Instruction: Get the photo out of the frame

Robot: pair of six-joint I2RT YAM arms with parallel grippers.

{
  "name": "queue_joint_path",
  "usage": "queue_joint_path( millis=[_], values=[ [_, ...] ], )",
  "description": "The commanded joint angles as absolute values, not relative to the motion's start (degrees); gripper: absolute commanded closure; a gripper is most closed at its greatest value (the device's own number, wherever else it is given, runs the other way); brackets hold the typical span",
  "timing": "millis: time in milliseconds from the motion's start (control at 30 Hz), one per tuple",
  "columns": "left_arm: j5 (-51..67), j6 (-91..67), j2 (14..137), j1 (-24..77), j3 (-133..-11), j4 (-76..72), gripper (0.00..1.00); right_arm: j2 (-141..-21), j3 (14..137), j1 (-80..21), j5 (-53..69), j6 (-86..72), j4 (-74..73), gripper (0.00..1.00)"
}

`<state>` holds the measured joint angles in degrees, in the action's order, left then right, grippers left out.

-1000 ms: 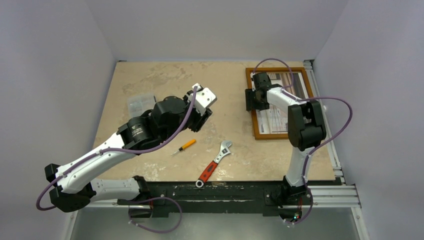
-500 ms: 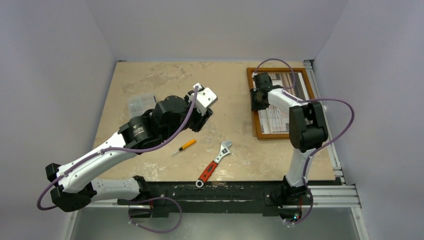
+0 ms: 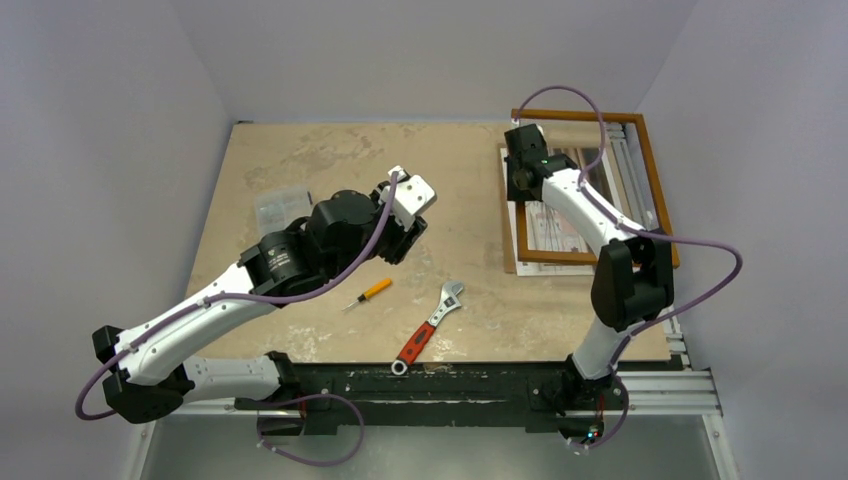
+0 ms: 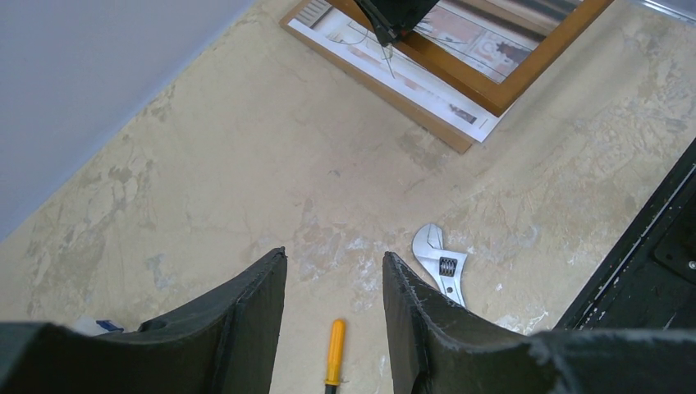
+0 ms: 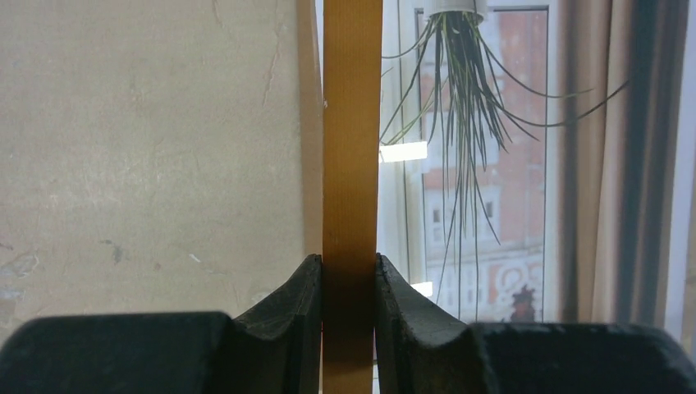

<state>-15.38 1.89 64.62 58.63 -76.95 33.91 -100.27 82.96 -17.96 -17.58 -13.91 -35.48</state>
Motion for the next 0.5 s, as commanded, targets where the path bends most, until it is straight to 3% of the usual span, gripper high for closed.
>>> queue_joint_path(
  millis=[0,167,467],
  values=[
    [-14.35,0.48,63.76,58.36,-77.21,32.25,0.55,-98.45,85.74,-21.12,-27.68,-11.34,-32.25,1.0],
    [-14.85,-1.13,62.91,58.36,-77.48,32.74,0.55,-102.89,92.71,-25.76,-32.1,-11.03,-34.81,1.0],
    [-18.98,-1.08,59.77,58.18,-78.57,34.53,0.56,-119.05,112.65,-39.57,-44.59,-29.99,-46.72,1.0]
  ],
)
